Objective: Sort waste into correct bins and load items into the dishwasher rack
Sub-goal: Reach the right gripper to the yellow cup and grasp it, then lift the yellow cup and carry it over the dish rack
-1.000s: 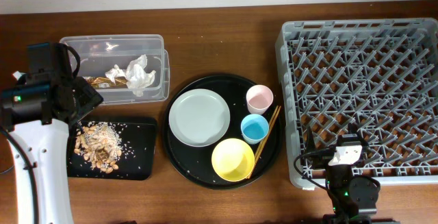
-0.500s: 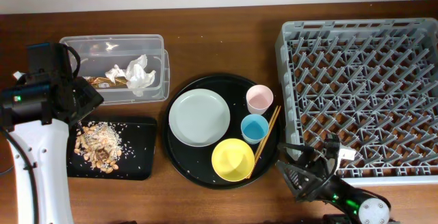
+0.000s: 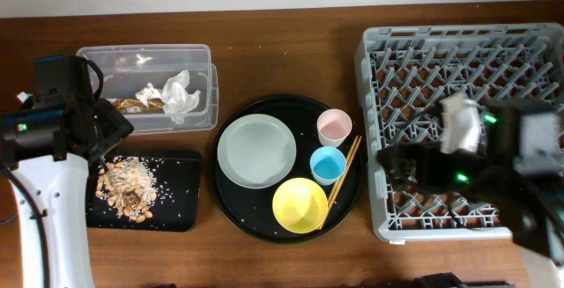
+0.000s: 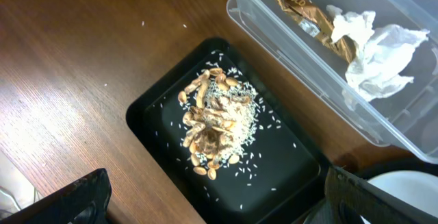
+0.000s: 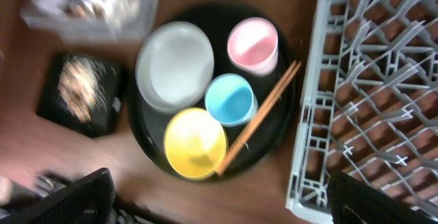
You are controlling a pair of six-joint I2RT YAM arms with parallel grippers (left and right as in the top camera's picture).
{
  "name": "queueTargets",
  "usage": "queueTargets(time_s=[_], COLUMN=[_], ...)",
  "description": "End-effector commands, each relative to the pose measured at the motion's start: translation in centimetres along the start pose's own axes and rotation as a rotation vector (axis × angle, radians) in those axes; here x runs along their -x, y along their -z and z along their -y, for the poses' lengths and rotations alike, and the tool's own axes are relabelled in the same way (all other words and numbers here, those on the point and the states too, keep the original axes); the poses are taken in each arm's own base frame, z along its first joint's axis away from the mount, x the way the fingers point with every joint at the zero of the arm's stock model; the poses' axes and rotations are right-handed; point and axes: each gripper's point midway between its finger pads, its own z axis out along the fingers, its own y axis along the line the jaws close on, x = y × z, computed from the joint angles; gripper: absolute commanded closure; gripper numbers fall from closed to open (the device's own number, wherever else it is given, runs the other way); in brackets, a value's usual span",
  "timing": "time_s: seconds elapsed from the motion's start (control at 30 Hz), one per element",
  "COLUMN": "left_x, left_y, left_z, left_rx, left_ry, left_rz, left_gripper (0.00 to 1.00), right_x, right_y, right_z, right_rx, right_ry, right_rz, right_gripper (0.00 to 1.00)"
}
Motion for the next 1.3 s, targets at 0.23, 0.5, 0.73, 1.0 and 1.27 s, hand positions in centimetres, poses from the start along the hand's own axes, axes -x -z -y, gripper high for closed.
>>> queueTargets(time_s=[0.23,0.5,0.73,1.0,1.27], left_x=[0.2,0.2,0.2,0.2,0.2], left_y=[0.4,0.4,0.4,0.4,0.4], left_z=[-0.2,-0.2,-0.2,-0.2,-0.2], left_rx=[-0.004,-0.004,-0.004,-0.004,-0.004], left_ry=[0.021,0.021,0.021,0.021,0.021], left_rz=[0.016,0.016,0.016,0.016,0.016], left_gripper=[0.00,0.01,0.00,0.00,0.01], right_x=[-10.4,-16.7,-16.5,-18.2,-18.6], right_y=[-16.8,-22.1,-23.6,-26.5,-27.9], right_z=[-7.8,-14.7,-15.2,-11.3,-10.0], right_rx=[-0.174,-0.087,-0.084,-0.190,-0.211], right_ry=[0.209,0.468,0.499,0.414,0.425], right_rz=[-0.684,-0.703,-0.630,-0.592,-0.549], right_gripper=[0.02,0.02,0.02,0.28,0.66])
